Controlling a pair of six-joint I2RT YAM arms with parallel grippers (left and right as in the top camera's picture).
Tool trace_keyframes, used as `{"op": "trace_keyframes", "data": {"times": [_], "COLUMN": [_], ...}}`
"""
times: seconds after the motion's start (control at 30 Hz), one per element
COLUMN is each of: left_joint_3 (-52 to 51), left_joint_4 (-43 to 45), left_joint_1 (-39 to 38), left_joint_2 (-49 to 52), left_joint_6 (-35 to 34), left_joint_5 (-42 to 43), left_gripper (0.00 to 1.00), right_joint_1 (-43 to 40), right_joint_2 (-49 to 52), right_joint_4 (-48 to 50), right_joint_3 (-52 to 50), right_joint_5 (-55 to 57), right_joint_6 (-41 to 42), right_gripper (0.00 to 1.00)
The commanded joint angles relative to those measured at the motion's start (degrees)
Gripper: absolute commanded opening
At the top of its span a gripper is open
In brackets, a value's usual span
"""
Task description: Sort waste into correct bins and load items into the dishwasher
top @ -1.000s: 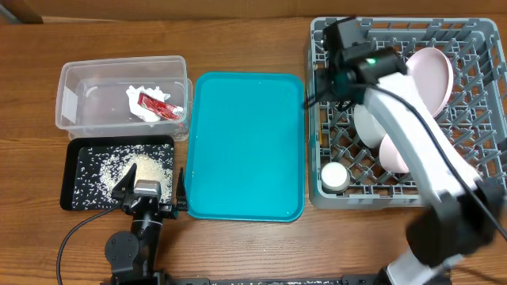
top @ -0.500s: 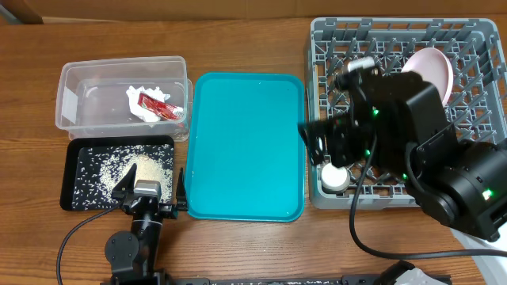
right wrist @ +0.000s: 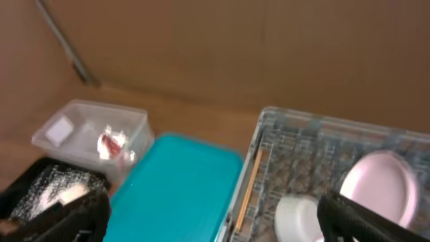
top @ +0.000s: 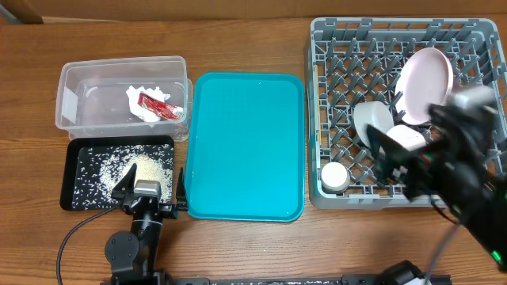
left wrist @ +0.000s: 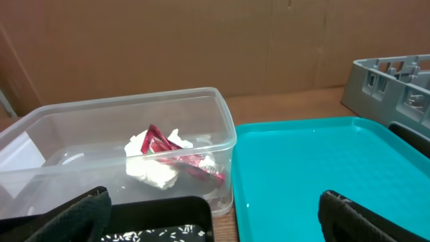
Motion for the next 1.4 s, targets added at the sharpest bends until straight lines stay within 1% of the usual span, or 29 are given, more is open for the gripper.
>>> {"op": "trace_keyframes", "data": {"times": [0.0, 0.03, 0.07, 0.2, 0.3, 0.43, 0.57, 0.67, 0.73, 0.87, 1.07, 1.13, 1.37], "left_joint_3": [-0.2, -0.2, -0.2, -0.2, -0.2, -0.2, -0.2, -0.2, -0.2, -0.2, -0.2, -0.2, -0.2], "left_joint_4": [0.0, 0.0, 0.0, 0.0, 0.0, 0.0, 0.0, 0.0, 0.0, 0.0, 0.0, 0.0, 0.0], "left_joint_1": [0.3, 0.3, 0.3, 0.3, 0.3, 0.3, 0.3, 0.3, 0.3, 0.3, 0.3, 0.3, 0.3], "left_joint_2": [-0.5, -0.5, -0.5, -0.5, -0.5, -0.5, -0.5, -0.5, -0.5, -0.5, -0.5, -0.5, -0.5], "left_joint_6": [0.4, 0.4, 0.4, 0.4, 0.4, 0.4, 0.4, 0.4, 0.4, 0.4, 0.4, 0.4, 0.4], "left_joint_5": [0.5, 0.5, 0.5, 0.5, 0.5, 0.5, 0.5, 0.5, 0.5, 0.5, 0.5, 0.5, 0.5], "left_gripper": [1.00, 1.00, 1.00, 1.00, 1.00, 1.00, 1.00, 1.00, 1.00, 1.00, 1.00, 1.00, 1.00], "right_joint_1": [-5.3, -7.0, -9.7, -15.0, -16.8, -17.1, -17.9, -19.1, -20.0, -20.4, -20.4, -20.4, -20.4], "right_joint_2": [-5.9, -7.8, -11.1, -19.5, -26.0, -36.1, -45.8, -51.1, -50.5, -50.9, -50.9, -50.9, -50.9], "right_joint_4": [3.0, 4.4, 6.9, 14.5, 21.3, 29.3, 31.1, 31.6, 33.5, 40.9, 54.6, 61.0, 60.4], "right_joint_3": [-7.6, -10.5, -15.8, -30.6, -41.9, -56.3, -66.1, -71.8, -74.7, -80.6, -90.3, -92.7, -92.9], "right_joint_5": [-7.0, -8.0, -8.4, -8.4, -8.4, -8.4, -8.4, -8.4, -9.0, -9.7, -9.7, -9.6, -9.2], "right_joint_6": [-5.2, -5.1, -5.1, -5.1, -5.1, -5.1, -5.1, -5.1, -5.0, -4.9, -5.0, -5.0, -5.1], "right_gripper": [1.00, 1.00, 1.00, 1.00, 1.00, 1.00, 1.00, 1.00, 1.00, 1.00, 1.00, 1.00, 1.00]}}
